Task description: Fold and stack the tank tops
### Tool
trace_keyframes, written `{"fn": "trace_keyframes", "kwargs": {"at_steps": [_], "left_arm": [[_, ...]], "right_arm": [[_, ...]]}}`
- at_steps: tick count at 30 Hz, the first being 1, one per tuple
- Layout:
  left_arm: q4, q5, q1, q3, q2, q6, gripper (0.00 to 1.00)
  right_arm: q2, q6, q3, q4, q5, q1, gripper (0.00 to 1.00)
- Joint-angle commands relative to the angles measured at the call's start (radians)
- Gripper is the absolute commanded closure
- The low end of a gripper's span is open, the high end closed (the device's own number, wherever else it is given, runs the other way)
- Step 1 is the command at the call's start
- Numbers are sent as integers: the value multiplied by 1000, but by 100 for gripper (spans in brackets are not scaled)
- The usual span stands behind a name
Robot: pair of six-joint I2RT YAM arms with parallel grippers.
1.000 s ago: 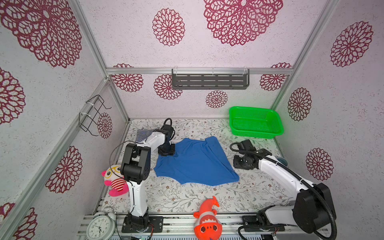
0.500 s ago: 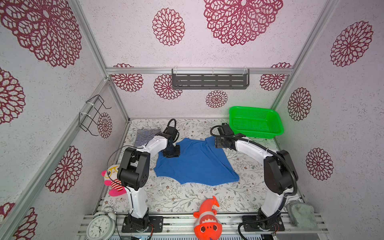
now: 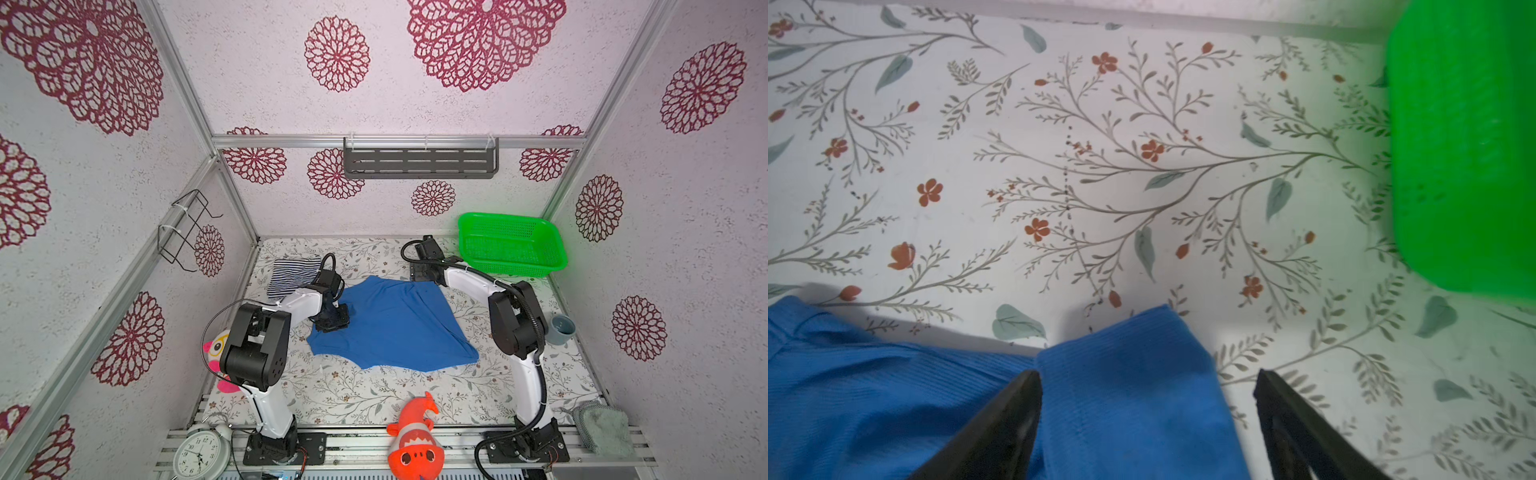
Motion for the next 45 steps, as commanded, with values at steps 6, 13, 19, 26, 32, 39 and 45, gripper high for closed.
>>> {"fn": "trace_keyframes", "kwargs": {"at_steps": [6, 13, 19, 26, 32, 39, 45], "left_arm": [[-50, -36, 74, -70, -17, -8, 64], [-47, -22, 142, -149, -78, -4, 65], [-50, -19, 147, -142, -75, -6, 65], [-98, -51, 147, -103, -90, 2, 65], [-200, -48, 127, 32, -190, 5, 63], [-194, -12, 47, 335, -84, 27, 64], [-170, 25, -36, 660, 229, 57, 67]], "right_arm": [[72, 5, 66, -113, 90, 16, 15], [-4, 45, -25, -105, 135, -103, 16], [-173, 34, -182, -17, 123, -188, 16], [-338, -20, -322, 3, 59, -263, 18], [-457, 3, -422, -58, -94, -187, 23], [-484, 169, -552, -17, -222, -39, 33], [-462, 312, -615, 167, -294, -31, 39]]}}
